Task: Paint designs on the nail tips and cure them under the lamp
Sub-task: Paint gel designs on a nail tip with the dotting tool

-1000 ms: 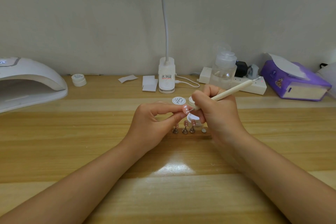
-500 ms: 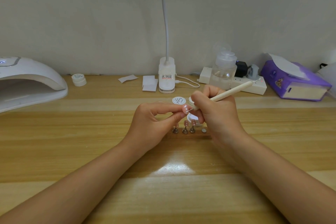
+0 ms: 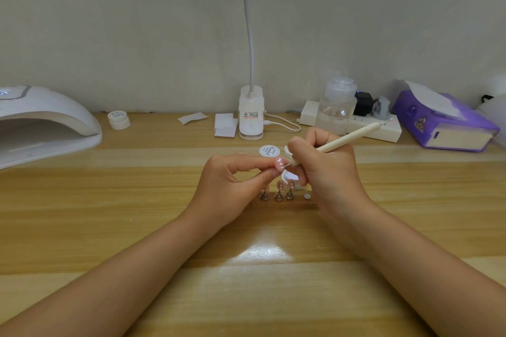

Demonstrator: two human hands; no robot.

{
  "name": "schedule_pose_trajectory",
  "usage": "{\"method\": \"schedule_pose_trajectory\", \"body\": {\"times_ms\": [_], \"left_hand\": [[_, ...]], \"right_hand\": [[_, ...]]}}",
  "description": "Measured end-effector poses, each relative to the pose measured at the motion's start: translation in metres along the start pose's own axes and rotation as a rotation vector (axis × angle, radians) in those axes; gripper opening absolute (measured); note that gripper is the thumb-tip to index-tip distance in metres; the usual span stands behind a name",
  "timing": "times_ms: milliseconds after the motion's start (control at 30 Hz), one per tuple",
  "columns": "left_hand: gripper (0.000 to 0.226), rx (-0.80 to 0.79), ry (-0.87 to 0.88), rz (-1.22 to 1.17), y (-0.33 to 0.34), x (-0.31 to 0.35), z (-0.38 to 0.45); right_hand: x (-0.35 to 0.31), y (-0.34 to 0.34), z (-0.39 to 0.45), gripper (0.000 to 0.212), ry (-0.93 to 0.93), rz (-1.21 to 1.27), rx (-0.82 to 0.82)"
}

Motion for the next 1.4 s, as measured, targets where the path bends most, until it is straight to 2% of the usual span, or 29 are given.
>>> {"method": "schedule_pose_trajectory", "body": {"times_ms": [267, 433, 633, 733, 833, 900, 967, 1033, 1100, 1200, 1400], "left_hand": [[0.027, -0.004, -0.025, -0.001, 0.000, 0.000, 0.000], [0.026, -0.009, -0.033, 0.000, 0.000, 0.002, 0.000], [0.018, 0.013, -0.084, 0.039, 0.000, 0.000, -0.001], [0.019, 0.010, -0.092, 0.054, -0.001, 0.002, -0.001], [0.019, 0.014, -0.101, 0.058, -0.001, 0.002, -0.001], [0.018, 0.022, -0.115, 0.057, -0.001, 0.003, -0.001], [0.016, 0.036, -0.135, 0.032, -0.002, 0.003, -0.001], [0.015, 0.062, -0.170, -0.024, -0.004, 0.003, 0.000], [0.014, 0.084, -0.203, -0.068, -0.007, 0.002, 0.001], [0.018, 0.077, -0.216, -0.096, -0.007, 0.003, 0.001], [0.018, 0.064, -0.206, -0.081, -0.006, 0.003, 0.000]], "right_hand": [[-0.001, 0.000, 0.000, 0.037, -0.004, -0.002, 0.013], [0.000, 0.000, -0.001, 0.044, -0.001, 0.000, 0.008], [-0.012, -0.005, 0.003, 0.039, -0.060, 0.105, 0.139], [-0.020, -0.006, 0.003, 0.040, -0.062, 0.094, 0.149], [-0.020, -0.007, 0.001, 0.049, -0.082, -0.004, 0.129], [-0.020, -0.008, -0.001, 0.051, -0.158, -0.121, 0.103], [-0.018, -0.010, -0.002, 0.039, -0.282, -0.253, 0.058], [-0.017, -0.010, -0.002, 0.016, -0.377, -0.424, -0.028], [-0.014, -0.009, -0.004, 0.025, -0.399, -0.536, -0.124], [-0.008, -0.007, -0.007, 0.035, -0.365, -0.523, -0.208], [-0.007, -0.006, -0.006, 0.036, -0.378, -0.516, -0.209]]}}
Point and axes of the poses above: each hand's wrist, its own z-axis towards the middle knuckle, its own y-axis out of the palm, x = y × z, the point moved 2 cm from there along z, towards the middle knuckle, and after that the axes turned 2 degrees about z, right-handed, at the moved point
